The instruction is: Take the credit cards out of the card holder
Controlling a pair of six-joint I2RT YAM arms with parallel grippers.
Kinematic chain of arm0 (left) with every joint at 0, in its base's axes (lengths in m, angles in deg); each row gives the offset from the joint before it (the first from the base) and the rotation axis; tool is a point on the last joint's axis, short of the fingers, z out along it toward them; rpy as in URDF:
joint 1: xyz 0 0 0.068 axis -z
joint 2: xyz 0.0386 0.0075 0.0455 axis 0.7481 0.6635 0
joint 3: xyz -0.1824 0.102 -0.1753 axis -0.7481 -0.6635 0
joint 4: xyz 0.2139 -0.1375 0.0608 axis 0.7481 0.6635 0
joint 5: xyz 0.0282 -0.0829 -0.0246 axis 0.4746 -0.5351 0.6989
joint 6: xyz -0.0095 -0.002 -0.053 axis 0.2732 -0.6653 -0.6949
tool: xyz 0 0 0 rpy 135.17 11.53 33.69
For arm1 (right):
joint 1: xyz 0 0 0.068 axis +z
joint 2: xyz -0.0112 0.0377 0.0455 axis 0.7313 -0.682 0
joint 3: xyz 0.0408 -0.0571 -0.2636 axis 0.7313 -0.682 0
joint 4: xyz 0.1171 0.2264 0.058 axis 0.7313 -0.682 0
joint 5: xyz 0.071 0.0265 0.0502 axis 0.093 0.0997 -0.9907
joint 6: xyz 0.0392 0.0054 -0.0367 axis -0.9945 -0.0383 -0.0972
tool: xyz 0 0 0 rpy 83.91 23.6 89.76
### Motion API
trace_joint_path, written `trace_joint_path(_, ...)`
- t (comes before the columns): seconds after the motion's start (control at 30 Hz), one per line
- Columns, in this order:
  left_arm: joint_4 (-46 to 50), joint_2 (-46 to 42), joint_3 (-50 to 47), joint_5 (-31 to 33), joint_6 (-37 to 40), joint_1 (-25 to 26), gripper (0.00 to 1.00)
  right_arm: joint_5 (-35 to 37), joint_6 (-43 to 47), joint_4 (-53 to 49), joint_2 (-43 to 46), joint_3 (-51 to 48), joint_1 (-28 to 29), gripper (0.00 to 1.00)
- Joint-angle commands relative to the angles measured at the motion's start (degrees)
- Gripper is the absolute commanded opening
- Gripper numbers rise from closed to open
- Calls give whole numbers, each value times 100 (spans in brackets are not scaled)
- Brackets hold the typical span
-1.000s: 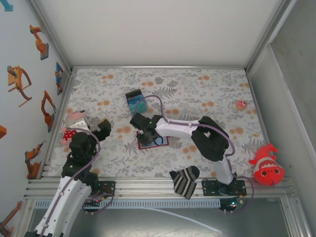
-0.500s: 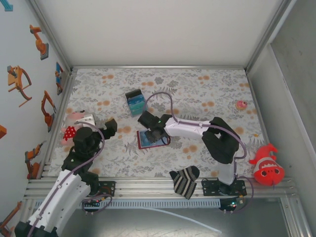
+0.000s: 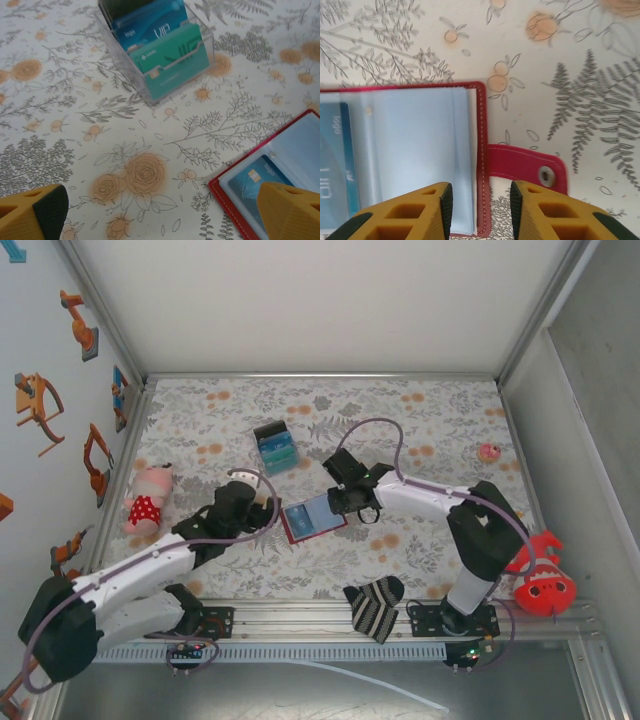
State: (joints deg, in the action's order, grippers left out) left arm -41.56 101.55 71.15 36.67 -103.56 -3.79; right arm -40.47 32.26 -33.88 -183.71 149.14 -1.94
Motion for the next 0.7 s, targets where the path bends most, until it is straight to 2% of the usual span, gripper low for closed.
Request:
trace_joint_path(0.0,-169,409,163,191,132,268,97,-209,-164,374,386,-118,-68,36)
trace_joint_path(0.17,-563,1200,137,355,-166,467,97,-668,-197,684,534,-152,-124,35)
trace_joint_path(0.4,-980,1716,-92,390,-485,476,97,-1768,-472,1232,346,-284,-373,31)
trace_joint_path(0.67,-1116,2190,-161,487,-460,458,97,-2707,-631,1393,-350,-83,-393,19)
